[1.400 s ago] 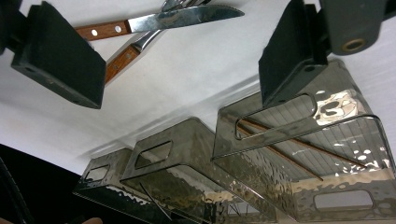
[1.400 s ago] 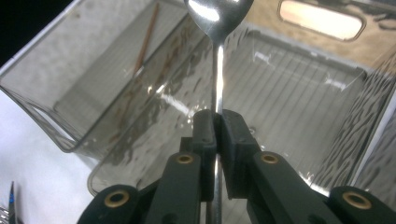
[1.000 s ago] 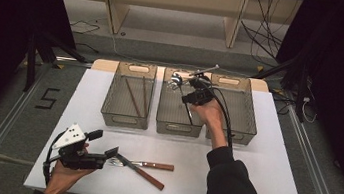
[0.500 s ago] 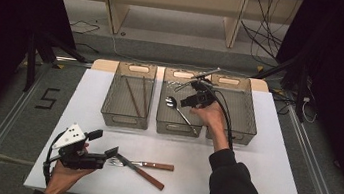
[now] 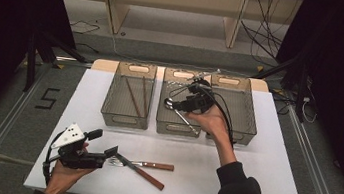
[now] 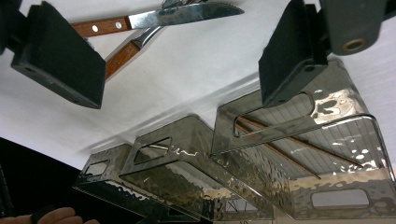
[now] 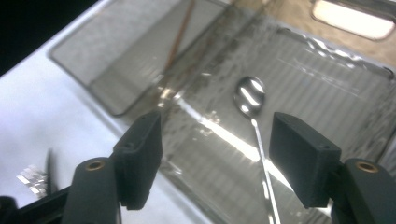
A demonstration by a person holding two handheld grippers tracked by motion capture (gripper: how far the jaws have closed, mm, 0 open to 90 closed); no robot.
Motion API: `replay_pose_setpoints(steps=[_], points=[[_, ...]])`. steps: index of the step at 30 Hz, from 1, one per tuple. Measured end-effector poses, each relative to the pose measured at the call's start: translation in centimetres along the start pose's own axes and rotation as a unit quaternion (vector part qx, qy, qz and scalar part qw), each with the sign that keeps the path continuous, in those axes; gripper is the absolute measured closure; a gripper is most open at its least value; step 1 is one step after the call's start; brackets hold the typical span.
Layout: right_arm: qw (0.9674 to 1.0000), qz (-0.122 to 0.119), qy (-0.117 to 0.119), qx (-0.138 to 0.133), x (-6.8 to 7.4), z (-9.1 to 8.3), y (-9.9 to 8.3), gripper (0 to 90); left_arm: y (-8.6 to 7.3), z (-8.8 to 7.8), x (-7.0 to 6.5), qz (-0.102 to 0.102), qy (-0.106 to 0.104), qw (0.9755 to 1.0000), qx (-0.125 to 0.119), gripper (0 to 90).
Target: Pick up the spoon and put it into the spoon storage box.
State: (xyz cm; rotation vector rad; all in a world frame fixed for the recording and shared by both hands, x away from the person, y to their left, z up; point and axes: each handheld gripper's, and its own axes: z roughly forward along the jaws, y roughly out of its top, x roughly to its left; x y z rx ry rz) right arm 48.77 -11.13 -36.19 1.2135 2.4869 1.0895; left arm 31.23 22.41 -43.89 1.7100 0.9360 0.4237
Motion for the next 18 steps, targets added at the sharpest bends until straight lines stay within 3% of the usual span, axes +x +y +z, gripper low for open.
replay_pose_setpoints(steps=[18], points=[[0.9979, -0.046, 0.025, -0.04, 4.2, -1.9, -3.6, 30.0, -0.1, -0.1, 0.2, -0.003, 0.003, 1.0, -0.004, 14.7]])
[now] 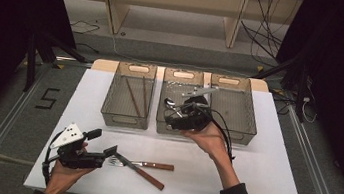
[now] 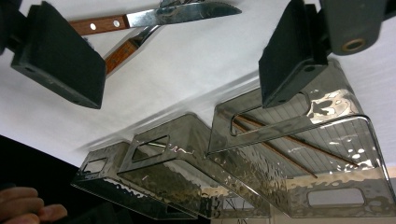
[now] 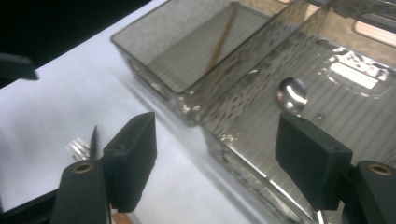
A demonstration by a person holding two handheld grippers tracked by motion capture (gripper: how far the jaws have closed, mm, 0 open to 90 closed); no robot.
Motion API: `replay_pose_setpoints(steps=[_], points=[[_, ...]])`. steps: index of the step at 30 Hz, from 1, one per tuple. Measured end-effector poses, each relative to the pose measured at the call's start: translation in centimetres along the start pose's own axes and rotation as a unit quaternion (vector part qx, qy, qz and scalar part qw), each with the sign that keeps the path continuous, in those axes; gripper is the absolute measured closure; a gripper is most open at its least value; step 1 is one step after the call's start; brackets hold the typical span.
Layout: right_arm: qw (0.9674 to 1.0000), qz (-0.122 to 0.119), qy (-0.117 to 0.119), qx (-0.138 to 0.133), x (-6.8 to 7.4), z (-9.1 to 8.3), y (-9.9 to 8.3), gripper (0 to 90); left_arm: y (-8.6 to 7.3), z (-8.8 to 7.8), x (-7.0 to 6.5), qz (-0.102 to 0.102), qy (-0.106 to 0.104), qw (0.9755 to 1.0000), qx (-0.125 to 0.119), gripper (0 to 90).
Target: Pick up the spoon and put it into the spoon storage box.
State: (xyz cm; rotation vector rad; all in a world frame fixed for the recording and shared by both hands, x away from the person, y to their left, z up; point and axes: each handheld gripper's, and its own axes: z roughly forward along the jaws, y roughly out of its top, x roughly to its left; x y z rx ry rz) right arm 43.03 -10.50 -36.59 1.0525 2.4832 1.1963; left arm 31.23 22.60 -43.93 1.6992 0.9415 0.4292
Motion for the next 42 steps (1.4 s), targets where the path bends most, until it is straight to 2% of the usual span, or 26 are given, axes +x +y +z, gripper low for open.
replay_pose_setpoints(steps=[17, 30, 42], points=[[0.9985, -0.037, 0.035, 0.019, 3.9, 0.7, -3.2, 28.9, 0.0, 0.0, 0.0, 0.003, -0.002, 1.0, 0.001, 14.8], [0.9966, -0.053, 0.051, 0.038, 5.4, 1.1, -4.4, 28.1, 0.0, 0.1, 0.0, 0.002, 0.001, 1.0, -0.002, 14.7], [0.9927, -0.076, 0.069, 0.062, 7.0, 1.9, -5.1, 26.9, 0.1, 0.3, -0.1, 0.005, 0.0, 1.0, 0.001, 14.8]])
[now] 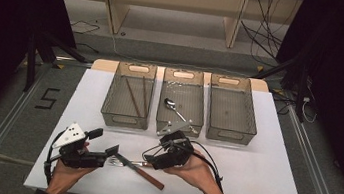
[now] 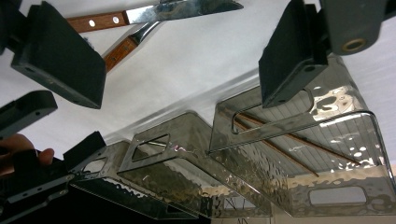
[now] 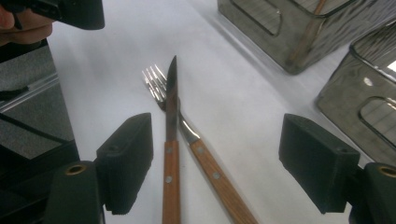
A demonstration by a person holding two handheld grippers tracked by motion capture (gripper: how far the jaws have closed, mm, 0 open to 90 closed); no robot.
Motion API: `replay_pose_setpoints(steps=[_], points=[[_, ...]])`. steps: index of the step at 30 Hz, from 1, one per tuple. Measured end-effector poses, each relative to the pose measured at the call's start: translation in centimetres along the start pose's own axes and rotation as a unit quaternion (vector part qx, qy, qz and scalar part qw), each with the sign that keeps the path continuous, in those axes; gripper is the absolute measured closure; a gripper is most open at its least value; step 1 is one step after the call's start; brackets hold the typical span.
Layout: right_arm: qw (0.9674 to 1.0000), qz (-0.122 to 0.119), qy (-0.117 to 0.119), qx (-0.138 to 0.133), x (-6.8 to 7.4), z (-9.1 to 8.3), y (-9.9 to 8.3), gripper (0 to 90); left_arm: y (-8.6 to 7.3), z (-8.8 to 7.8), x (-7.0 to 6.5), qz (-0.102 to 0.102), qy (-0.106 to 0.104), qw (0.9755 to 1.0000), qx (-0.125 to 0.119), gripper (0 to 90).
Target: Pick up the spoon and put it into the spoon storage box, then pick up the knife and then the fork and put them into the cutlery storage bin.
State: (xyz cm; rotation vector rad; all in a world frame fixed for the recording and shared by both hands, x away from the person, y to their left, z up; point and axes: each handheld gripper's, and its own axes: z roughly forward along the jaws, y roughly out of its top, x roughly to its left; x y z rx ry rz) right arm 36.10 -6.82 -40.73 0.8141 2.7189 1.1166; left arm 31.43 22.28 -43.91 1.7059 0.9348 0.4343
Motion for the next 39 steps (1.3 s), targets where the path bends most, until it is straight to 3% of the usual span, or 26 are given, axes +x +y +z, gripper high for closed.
replay_pose_setpoints(steps=[23, 39], points=[[0.9987, -0.019, 0.014, 0.045, 2.0, 2.1, -0.4, 27.4, -0.1, -0.3, 0.0, 0.001, -0.001, 1.0, -0.004, 14.8], [0.9941, -0.047, 0.014, 0.097, 2.9, 3.8, -1.0, 35.5, 0.0, -0.3, -0.1, 0.005, -0.001, 1.0, -0.006, 14.7]])
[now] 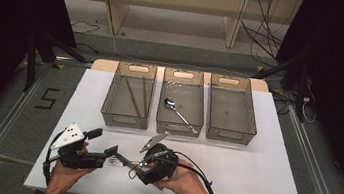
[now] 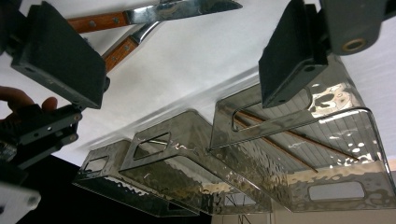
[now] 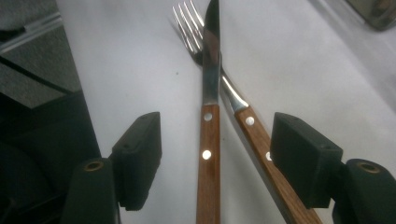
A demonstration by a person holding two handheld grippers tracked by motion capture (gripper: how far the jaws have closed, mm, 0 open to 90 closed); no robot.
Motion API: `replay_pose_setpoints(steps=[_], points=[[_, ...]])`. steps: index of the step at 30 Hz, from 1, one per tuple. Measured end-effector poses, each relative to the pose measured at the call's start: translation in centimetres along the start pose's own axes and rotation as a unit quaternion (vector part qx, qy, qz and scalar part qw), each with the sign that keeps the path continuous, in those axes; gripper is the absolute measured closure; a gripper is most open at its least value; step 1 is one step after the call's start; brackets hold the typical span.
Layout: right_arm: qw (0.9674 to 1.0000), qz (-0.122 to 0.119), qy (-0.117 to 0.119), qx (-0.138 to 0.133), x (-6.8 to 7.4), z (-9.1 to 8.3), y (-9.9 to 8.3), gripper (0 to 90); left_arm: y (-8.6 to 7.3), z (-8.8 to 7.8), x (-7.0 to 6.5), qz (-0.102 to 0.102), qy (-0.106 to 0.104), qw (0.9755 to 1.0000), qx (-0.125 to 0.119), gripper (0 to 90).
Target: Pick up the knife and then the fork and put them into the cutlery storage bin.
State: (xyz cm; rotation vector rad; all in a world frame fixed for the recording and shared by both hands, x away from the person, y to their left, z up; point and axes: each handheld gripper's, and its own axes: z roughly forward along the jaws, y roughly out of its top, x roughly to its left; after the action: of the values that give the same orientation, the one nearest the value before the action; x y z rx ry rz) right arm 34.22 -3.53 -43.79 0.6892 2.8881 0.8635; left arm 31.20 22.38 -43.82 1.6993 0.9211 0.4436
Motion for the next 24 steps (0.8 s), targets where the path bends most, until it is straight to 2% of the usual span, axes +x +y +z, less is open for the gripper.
replay_pose_setpoints(steps=[4, 9, 14, 24], points=[[0.9997, 0.001, -0.005, 0.024, 0.2, 0.7, 0.0, 39.1, 0.0, -0.1, 0.0, 0.002, 0.0, 1.0, -0.001, 14.8], [0.9987, -0.01, -0.009, 0.048, 0.5, 1.6, -0.1, 45.0, -0.1, -0.2, 0.1, 0.001, 0.0, 1.0, -0.002, 14.8], [0.998, -0.017, -0.009, 0.061, 0.4, 2.0, -0.2, 51.7, -0.1, -0.2, 0.1, 0.001, 0.0, 1.0, -0.002, 14.7], [0.9967, -0.015, -0.007, 0.08, 0.2, 2.6, -0.3, 60.1, -0.1, -0.2, 0.0, 0.001, 0.0, 1.0, 0.0, 14.7]])
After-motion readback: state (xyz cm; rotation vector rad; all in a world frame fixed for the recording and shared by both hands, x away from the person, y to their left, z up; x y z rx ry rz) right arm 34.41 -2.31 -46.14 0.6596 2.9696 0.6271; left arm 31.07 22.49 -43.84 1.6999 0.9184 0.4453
